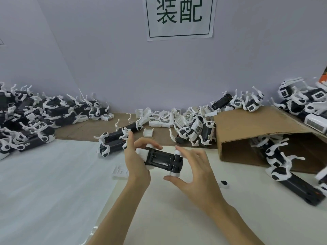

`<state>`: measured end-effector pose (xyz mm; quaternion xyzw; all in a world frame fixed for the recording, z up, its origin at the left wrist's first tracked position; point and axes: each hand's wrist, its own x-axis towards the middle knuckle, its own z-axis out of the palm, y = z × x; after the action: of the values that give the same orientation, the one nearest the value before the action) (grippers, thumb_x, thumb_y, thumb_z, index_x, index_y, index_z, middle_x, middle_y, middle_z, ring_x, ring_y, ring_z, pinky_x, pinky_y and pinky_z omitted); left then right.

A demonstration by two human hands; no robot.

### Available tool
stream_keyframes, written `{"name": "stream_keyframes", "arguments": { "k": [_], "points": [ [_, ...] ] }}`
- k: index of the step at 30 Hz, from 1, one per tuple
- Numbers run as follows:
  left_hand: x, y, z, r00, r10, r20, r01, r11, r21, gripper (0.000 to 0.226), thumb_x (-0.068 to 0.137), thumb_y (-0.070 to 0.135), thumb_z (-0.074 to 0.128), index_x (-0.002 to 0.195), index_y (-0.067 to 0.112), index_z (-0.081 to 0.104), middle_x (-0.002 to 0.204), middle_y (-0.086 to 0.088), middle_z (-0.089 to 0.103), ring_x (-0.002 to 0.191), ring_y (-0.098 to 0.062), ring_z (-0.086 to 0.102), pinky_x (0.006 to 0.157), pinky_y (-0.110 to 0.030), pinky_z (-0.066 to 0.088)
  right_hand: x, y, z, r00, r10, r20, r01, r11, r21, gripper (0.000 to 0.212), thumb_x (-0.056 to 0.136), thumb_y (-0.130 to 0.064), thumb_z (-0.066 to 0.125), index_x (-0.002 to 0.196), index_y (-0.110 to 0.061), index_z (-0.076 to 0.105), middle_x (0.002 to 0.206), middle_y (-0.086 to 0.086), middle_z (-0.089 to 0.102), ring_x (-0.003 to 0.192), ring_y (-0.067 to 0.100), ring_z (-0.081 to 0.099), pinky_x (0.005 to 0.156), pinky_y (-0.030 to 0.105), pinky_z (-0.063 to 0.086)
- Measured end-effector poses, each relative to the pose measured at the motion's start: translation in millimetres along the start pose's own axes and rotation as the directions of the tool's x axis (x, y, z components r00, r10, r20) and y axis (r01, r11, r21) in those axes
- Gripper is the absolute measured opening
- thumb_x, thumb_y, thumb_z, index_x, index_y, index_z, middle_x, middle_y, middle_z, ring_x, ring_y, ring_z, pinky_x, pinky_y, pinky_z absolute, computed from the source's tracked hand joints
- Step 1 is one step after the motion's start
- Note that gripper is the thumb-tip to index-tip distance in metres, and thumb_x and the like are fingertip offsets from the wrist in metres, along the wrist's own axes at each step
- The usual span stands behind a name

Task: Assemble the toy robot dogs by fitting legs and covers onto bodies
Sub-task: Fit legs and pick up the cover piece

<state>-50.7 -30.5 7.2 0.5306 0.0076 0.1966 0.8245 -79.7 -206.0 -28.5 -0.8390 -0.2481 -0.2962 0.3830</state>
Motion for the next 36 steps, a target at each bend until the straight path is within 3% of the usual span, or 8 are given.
{"name": "stream_keyframes", "arguments": {
  "k": [6,10,14,18,24,28,33,36],
  "points": [
    [-1.0,-8.5,6.2,1.0,0.021,0.023,-0.027,0.953,0.302,0.064,0.102,0.067,0.052,0.097,0.005,0.07,0.087,-0.013,0.077,0.07,-0.023,0.072,0.059,-0.024,0.052,6.7,-5.6,2.4,0.894,0.448,-0.027,-0.408,0.836,0.367,0.056,0.084,-0.081,0.054,0.117,-0.039,0.071,0.096,-0.013,0.072,0.081,0.002,0.063,0.071,0.01,0.047],
    [8.7,-3.5,-2.4,0.925,-0.308,-0.225,0.32,0.947,0.02,0.05,0.102,0.051,0.062,0.085,0.004,0.064,0.075,-0.023,0.067,0.049,-0.032,0.059,0.038,-0.024,0.042,13.7,-0.9,10.8,0.769,0.601,0.217,-0.523,0.396,0.755,0.045,0.111,-0.044,0.036,0.122,-0.018,0.07,0.096,0.006,0.079,0.08,0.015,0.07,0.07,0.027,0.051],
    [25.2,10.5,-20.7,0.852,-0.406,-0.329,0.333,0.907,-0.258,0.037,0.097,0.049,0.063,0.094,0.012,0.064,0.073,-0.011,0.069,0.047,-0.032,0.064,0.037,-0.018,0.043,11.9,1.8,42.5,0.847,0.437,0.303,-0.532,0.707,0.466,0.041,0.106,0.004,0.042,0.119,-0.024,0.069,0.113,0.0,0.075,0.101,0.022,0.07,0.079,0.023,0.055],
    [28.4,17.4,-25.3,0.891,-0.254,-0.376,0.16,0.951,-0.263,0.039,0.1,0.045,0.06,0.079,0.013,0.068,0.065,-0.01,0.069,0.044,-0.027,0.062,0.047,-0.03,0.051,32.7,-12.9,83.3,0.846,0.176,0.503,-0.288,0.945,0.154,0.033,0.098,-0.019,0.067,0.127,-0.036,0.067,0.129,-0.02,0.061,0.112,-0.006,0.056,0.095,0.002,0.035],
    [21.4,19.3,-25.5,0.923,0.003,-0.385,-0.026,0.998,-0.054,0.051,0.094,0.05,0.057,0.056,0.019,0.07,0.08,-0.022,0.073,0.066,-0.045,0.07,0.061,-0.044,0.057,63.6,-42.6,134.7,0.803,0.198,0.561,-0.234,0.972,-0.008,0.034,0.101,-0.018,0.053,0.134,-0.022,0.056,0.126,0.001,0.065,0.12,0.022,0.059,0.106,0.04,0.048],
    [17.4,18.1,-22.1,0.915,0.137,-0.379,-0.1,0.988,0.115,0.051,0.095,0.051,0.051,0.059,0.022,0.074,0.085,-0.01,0.076,0.105,-0.048,0.069,0.103,-0.067,0.05,58.6,-31.3,112.3,0.817,0.307,0.488,-0.388,0.919,0.072,0.032,0.098,-0.031,0.063,0.13,-0.029,0.058,0.114,-0.016,0.065,0.11,0.012,0.061,0.094,0.026,0.045],
    [14.4,13.8,-15.7,0.933,0.034,-0.359,-0.026,0.999,0.027,0.051,0.108,0.033,0.052,0.065,0.012,0.069,0.071,-0.008,0.068,0.057,-0.043,0.067,0.045,-0.033,0.049,32.2,6.9,38.8,0.87,0.369,0.327,-0.377,0.925,-0.042,0.033,0.094,-0.031,0.075,0.124,-0.027,0.063,0.113,-0.009,0.067,0.103,0.01,0.06,0.085,0.027,0.046],
    [13.2,8.4,-12.8,0.941,-0.013,-0.338,0.015,1.0,0.006,0.049,0.109,0.029,0.051,0.068,0.007,0.066,0.078,-0.011,0.069,0.05,-0.037,0.067,0.04,-0.025,0.044,12.8,25.5,3.8,0.858,0.463,0.224,-0.483,0.875,0.04,0.031,0.089,-0.025,0.081,0.115,-0.032,0.066,0.104,-0.018,0.07,0.096,0.0,0.064,0.082,0.021,0.049]
  ]
}}
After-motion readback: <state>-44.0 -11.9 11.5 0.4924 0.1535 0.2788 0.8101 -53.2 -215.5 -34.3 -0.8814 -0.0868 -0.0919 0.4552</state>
